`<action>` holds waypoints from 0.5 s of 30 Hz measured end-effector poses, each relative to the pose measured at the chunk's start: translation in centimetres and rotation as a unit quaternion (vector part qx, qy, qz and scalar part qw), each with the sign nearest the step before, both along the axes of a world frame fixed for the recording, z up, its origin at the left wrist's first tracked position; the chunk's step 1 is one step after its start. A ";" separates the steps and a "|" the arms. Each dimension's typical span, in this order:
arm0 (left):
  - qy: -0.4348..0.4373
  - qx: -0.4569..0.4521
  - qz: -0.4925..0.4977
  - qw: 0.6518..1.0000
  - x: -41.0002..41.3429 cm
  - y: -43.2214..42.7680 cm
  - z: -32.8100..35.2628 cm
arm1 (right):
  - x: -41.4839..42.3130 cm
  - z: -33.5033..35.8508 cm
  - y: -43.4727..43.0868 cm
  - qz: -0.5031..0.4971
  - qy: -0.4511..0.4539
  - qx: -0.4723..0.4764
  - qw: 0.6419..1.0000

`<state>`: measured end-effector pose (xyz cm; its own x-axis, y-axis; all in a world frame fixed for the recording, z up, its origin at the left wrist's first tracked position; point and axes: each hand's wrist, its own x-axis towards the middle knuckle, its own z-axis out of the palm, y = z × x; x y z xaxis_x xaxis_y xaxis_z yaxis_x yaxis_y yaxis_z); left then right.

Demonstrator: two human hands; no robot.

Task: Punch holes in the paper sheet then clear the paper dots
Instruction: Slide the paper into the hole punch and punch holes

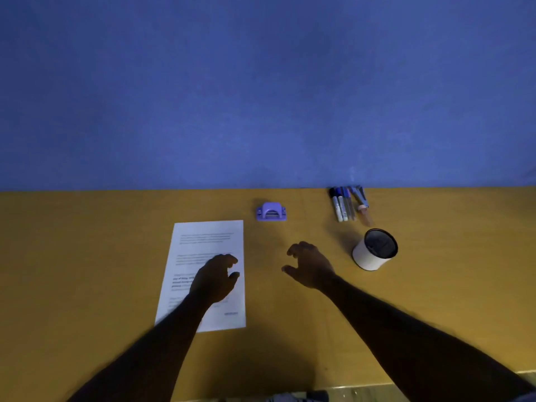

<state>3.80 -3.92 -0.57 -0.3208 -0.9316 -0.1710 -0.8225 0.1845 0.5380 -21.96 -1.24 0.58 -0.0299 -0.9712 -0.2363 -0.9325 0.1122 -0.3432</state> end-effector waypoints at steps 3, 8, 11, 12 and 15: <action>-0.001 0.004 0.014 1.000 2.7 0.4 -0.4 | 2.4 -0.9 0.3 -0.008 0.003 0.009 1.000; -0.050 -0.004 0.039 0.998 7.8 0.9 -1.5 | 6.0 -1.8 -0.3 -0.046 -0.078 0.028 0.995; -0.092 -0.006 0.042 0.995 10.4 0.9 -2.3 | 8.2 -2.3 -0.9 -0.088 -0.134 0.064 0.985; -0.105 -0.006 0.039 0.994 11.1 0.9 -2.6 | 8.9 -2.5 -1.0 -0.102 -0.146 0.071 0.982; -0.144 -0.005 0.019 0.989 12.7 0.5 -3.4 | 10.5 -3.0 -1.4 -0.129 -0.169 0.082 0.974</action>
<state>16.53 -3.47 -3.98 -0.2241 -0.9444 -0.2407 -0.9482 0.1542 0.2777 -11.49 -2.65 -2.43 -0.1606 -0.8901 -0.4266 -0.7031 0.4065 -0.5834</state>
